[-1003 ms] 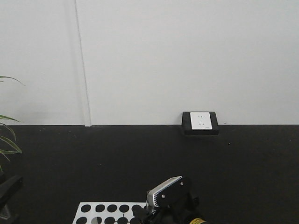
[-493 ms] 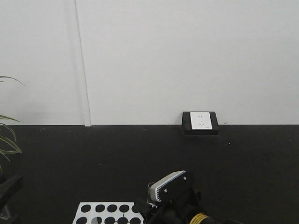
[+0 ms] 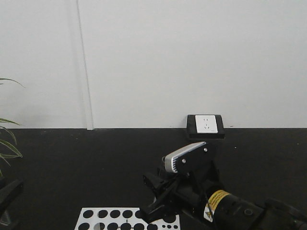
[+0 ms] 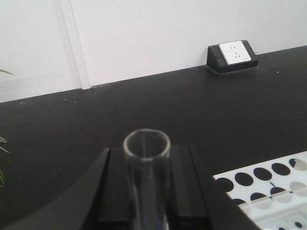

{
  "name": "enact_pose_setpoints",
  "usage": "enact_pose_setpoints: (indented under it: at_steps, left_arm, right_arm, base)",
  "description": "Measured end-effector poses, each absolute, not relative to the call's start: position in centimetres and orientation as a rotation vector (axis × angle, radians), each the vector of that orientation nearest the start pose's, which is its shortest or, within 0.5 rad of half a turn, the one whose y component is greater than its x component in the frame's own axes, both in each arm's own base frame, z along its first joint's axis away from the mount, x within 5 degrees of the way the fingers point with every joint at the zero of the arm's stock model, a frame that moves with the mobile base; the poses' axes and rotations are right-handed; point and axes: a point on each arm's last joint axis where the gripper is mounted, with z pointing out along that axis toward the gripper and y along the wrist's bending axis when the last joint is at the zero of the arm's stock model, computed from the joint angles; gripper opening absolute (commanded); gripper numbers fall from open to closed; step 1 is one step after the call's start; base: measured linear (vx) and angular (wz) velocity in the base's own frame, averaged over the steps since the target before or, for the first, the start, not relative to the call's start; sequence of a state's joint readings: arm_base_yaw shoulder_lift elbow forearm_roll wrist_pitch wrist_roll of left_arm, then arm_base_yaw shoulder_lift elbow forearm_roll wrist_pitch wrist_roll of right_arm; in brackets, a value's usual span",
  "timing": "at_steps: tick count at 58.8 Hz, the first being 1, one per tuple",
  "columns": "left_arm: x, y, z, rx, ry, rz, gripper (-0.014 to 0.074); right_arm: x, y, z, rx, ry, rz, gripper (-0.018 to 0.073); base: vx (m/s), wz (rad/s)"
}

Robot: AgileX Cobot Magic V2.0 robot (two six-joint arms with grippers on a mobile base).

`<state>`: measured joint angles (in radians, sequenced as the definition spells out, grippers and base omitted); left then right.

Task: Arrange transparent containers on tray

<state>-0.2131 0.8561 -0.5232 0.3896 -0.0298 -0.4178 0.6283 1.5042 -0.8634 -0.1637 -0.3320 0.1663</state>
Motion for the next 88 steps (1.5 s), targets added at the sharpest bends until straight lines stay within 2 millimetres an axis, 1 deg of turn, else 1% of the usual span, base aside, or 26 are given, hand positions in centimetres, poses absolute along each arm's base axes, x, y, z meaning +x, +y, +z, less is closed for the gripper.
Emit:
enact_pose_setpoints:
  at_steps: [16,23,34,42,50,57,64,70,74,80,88]
  left_arm:
    - [17.7,-4.0,30.2,0.174,1.78,-0.185,0.0111]
    - [17.7,-4.0,30.3,0.174,1.779,-0.186,0.0111]
    - [17.7,-3.9,30.3,0.174,1.777,-0.186,0.0113]
    - [17.1,-3.8,30.9,0.171,1.743,-0.188,0.0114]
    - [16.4,-3.6,32.4,0.158,1.705,-0.18,0.0116]
    - [16.4,-3.5,35.1,0.147,1.633,-0.18,0.0118]
    - [16.3,-3.4,37.6,0.139,1.565,-0.184,0.0121]
    - [16.0,-3.2,38.9,0.125,1.549,-0.174,0.0122]
    - [15.7,-3.0,39.4,0.112,1.557,-0.164,0.0125]
    - [15.0,-2.8,39.6,0.091,1.577,-0.16,0.0127]
    - [13.9,-2.9,39.6,0.07,1.606,-0.211,0.0129]
  right_arm:
    - [26.8,19.7,32.3,-0.568,1.718,0.475,0.0146]
    - [26.2,19.2,33.5,-0.566,1.736,0.46,0.0146]
    - [24.8,18.0,35.4,-0.548,1.726,0.459,0.0148]
    - [23.5,17.0,36.7,-0.539,1.734,0.45,0.015]
    - [22.1,15.8,38.2,-0.526,1.715,0.45,0.0153]
    - [20.8,14.9,39.7,-0.509,1.668,0.46,0.0156]
    - [19.9,14.1,40.3,-0.507,1.67,0.452,0.0158]
    - [19.1,13.5,40.6,-0.514,1.684,0.435,0.0159]
    - [18.5,13.0,41.1,-0.51,1.679,0.433,0.0159]
    - [17.4,12.2,41.9,-0.501,1.653,0.436,0.0159]
    - [16.5,11.5,42.5,-0.493,1.641,0.436,0.0159]
  base:
    - [0.0,0.0]
    - [0.0,0.0]
    - [0.0,0.0]
    - [0.0,0.0]
    - [0.0,0.0]
    - [0.0,0.0]
    - [0.0,0.0]
    - [0.0,0.0]
    - [0.0,0.0]
    - [0.0,0.0]
    - [0.0,0.0]
